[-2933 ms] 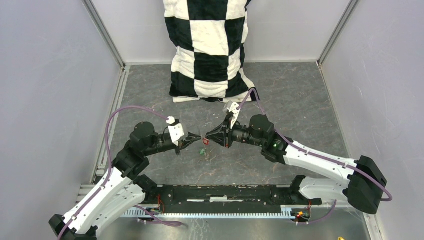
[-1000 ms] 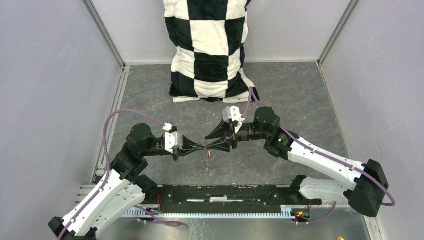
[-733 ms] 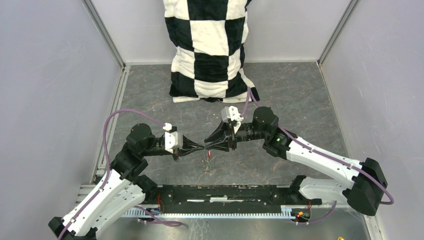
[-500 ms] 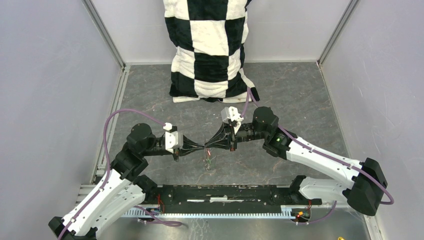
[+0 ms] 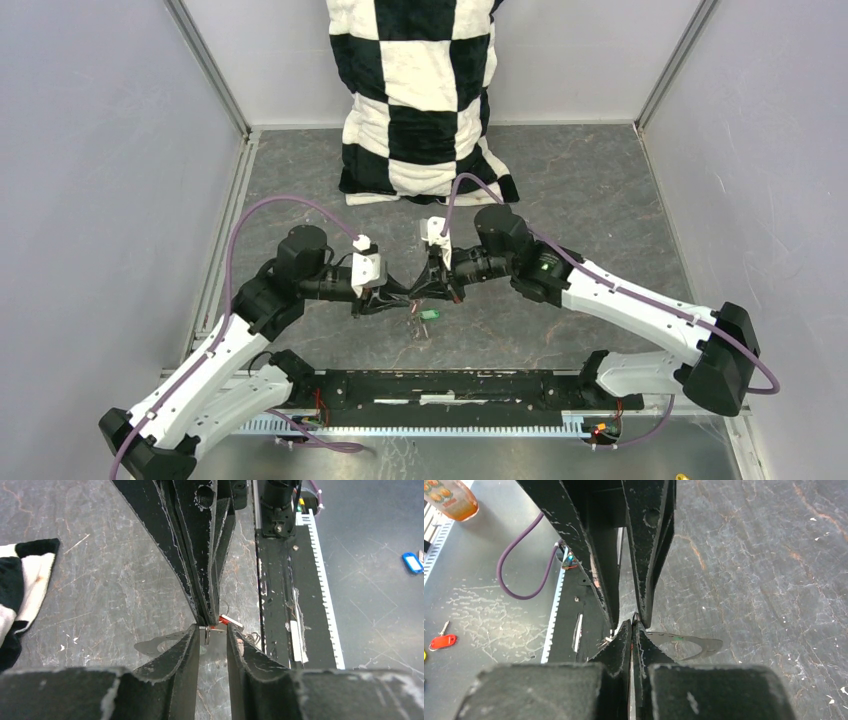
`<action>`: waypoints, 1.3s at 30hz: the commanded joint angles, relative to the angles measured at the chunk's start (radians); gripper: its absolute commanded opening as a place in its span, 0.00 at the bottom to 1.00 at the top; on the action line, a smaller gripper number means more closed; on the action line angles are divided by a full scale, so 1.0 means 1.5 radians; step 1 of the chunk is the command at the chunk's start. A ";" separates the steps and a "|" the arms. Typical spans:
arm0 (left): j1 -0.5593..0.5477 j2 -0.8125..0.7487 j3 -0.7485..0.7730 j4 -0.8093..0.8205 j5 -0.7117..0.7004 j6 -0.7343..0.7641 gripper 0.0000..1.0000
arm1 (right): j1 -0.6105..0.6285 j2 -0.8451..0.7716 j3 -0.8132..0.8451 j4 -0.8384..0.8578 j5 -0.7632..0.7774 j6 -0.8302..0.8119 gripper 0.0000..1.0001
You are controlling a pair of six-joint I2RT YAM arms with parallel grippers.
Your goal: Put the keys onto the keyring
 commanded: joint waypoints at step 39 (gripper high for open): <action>-0.001 -0.050 -0.051 0.369 -0.044 -0.318 0.02 | -0.074 -0.122 -0.094 0.236 -0.002 0.221 0.44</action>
